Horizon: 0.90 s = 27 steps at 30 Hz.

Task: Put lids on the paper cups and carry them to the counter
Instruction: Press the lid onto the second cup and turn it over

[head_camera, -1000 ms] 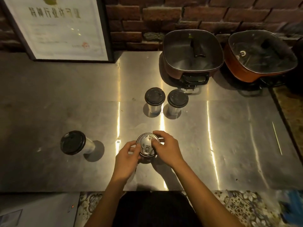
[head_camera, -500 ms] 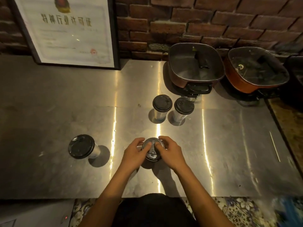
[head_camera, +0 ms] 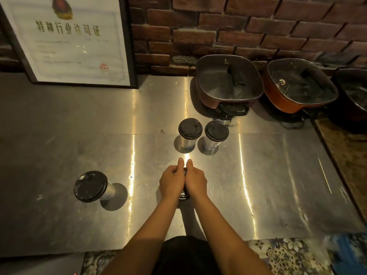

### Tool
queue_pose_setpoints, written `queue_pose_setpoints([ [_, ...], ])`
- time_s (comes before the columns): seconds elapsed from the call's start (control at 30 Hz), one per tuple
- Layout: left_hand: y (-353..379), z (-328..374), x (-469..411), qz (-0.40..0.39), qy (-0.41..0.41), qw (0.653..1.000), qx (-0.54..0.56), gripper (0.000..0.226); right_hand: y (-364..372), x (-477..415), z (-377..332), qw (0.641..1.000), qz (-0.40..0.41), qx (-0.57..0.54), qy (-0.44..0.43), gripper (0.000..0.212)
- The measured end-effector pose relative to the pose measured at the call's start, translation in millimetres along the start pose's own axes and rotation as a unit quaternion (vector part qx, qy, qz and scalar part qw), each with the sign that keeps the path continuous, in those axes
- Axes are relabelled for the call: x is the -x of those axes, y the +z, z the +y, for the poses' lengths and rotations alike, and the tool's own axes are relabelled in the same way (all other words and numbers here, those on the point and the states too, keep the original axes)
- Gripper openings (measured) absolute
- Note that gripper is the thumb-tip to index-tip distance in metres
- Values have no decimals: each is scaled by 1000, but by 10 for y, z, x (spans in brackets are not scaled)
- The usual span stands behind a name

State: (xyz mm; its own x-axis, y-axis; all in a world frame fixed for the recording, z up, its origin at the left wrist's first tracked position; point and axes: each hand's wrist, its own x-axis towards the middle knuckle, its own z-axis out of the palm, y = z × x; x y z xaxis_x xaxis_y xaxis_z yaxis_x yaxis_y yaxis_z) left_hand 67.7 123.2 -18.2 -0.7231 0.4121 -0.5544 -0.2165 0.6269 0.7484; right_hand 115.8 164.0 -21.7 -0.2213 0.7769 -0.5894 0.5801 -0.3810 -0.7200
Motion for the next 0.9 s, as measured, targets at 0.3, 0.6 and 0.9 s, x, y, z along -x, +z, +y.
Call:
queue_pose_setpoints([
  [0.3, 73, -114, -73, 54, 28, 996, -67, 55, 91, -71, 155, 998, 60, 12, -21, 45],
  [0.6, 106, -195, -151, 52, 18, 996, -63, 55, 120, -135, 201, 997, 73, 24, -18, 41],
  [0.9, 27, -117, -231, -17, 69, 987, -141, 52, 80, -114, 141, 999, 30, 36, -3, 43],
])
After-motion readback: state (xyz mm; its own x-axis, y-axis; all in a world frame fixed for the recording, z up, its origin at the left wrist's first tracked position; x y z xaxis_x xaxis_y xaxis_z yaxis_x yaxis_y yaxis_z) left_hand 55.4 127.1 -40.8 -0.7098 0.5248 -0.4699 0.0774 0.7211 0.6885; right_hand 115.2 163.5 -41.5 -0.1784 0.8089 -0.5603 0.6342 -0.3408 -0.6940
